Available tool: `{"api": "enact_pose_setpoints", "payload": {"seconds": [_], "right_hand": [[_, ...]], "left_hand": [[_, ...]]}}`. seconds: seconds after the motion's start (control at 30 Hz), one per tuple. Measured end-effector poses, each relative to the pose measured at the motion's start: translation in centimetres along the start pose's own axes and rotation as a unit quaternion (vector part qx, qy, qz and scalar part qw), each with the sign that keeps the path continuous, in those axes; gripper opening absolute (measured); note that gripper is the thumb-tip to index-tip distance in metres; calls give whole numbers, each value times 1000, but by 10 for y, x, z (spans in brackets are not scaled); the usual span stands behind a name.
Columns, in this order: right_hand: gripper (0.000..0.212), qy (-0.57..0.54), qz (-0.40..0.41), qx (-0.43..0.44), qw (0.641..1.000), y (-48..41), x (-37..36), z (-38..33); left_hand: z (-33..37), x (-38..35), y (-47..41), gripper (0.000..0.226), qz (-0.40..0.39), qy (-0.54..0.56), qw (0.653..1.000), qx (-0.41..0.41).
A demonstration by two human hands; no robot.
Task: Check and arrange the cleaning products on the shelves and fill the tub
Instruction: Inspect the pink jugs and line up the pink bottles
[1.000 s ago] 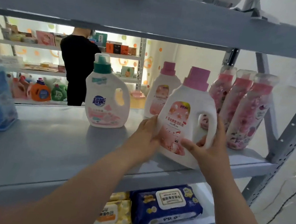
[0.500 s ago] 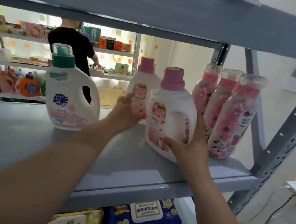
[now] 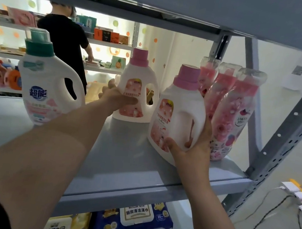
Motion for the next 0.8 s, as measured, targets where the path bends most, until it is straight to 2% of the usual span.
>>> {"api": "enact_pose_setpoints", "payload": {"seconds": [0.1, 0.23, 0.37, 0.5, 0.67, 0.73, 0.8], "right_hand": [[108, 10, 2, -8, 1000, -1, 1, 3], [112, 28, 5, -15, 999, 1, 2, 3], [116, 72, -8, -12, 997, 1, 0, -1], [118, 130, -6, 3, 992, -3, -4, -2], [111, 209, -92, -49, 972, -27, -28, 5], [106, 240, -147, -88, 956, -39, -42, 11], [101, 249, -170, -81, 950, -50, -54, 11]], "left_hand": [[8, -3, 8, 103, 2, -44, 999, -30], [16, -4, 23, 98, 0, -15, 998, -59], [22, 9, 52, 96, 28, -53, 994, -89], [18, 24, 77, 89, 14, -73, 991, -107], [7, 48, 103, 90, -2, -84, 987, -135], [-2, 58, 108, 90, -15, -65, 987, -146], [-10, 67, 111, 90, -32, -34, 987, -153]]}}
Point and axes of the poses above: each hand's wrist, its own y-axis away from the middle knuckle, its own x-axis out of the back of the hand, z = x × y, the point moved 10 cm from there along -y, towards the middle knuckle, and after that the axes turned 1 degree about z, right-handed, at the moved point
